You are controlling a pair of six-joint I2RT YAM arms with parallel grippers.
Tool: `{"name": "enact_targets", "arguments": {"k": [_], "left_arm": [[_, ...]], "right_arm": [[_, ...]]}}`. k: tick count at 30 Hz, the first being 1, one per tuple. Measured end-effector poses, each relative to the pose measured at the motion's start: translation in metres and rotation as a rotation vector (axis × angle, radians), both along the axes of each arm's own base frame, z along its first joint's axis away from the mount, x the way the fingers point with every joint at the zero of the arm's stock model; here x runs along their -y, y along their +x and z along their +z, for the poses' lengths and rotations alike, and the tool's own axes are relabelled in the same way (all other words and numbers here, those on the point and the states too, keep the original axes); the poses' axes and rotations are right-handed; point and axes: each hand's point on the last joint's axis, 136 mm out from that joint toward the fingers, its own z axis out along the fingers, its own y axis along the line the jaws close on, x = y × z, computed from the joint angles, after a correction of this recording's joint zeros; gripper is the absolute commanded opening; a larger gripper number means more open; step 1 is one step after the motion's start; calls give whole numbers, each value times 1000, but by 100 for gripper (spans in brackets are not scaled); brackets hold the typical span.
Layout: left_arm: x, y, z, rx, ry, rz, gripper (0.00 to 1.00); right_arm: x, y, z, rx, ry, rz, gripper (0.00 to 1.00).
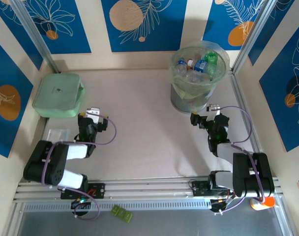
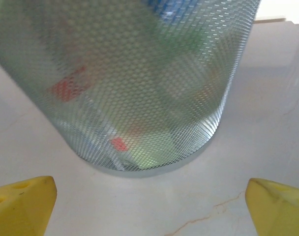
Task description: Put the plastic bottles in the bin
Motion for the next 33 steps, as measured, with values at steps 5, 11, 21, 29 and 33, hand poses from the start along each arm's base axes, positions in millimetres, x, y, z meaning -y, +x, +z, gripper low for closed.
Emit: {"name": "enact_targets", "arguments": {"k": [5,11,21,29,33], "left_arm": [[-19,-5,-26,-27,-65,44,99],[-9,25,2,26,-94,-3,99],[10,23,-6,-21,-117,-109,99],[0,23,-7,-22,-109,-54,99],[0,23,-9,-29,-109,-53,99]], "right_arm": [[1,9,-17,34,26,-13,99],[2,22,-38,-59,22,-38,99],[-9,41,-19,-28,-6,1,99],[-16,36,-25,-59,34,98,99],[-17,35,-27,-69,38,104,99]]}}
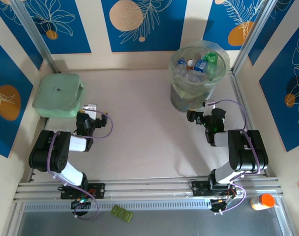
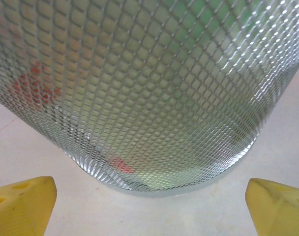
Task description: Put the plastic bottles in the bin
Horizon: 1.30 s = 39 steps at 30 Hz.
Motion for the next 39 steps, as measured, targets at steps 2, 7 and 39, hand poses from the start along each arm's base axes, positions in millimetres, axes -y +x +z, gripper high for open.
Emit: {"name": "enact_targets", "arguments": {"k": [2,7,39], "left_arm": [[0,0,-1,-4,0,0,99],[0,-1,-2,-7,0,0,100],[0,-1,-2,-7,1,-1,99]], "right_arm": [[0,0,-1,-3,0,1,99],[-2,0,-1,-3,-3,3,99],[-3,0,-1,-3,-6,3,99]]}}
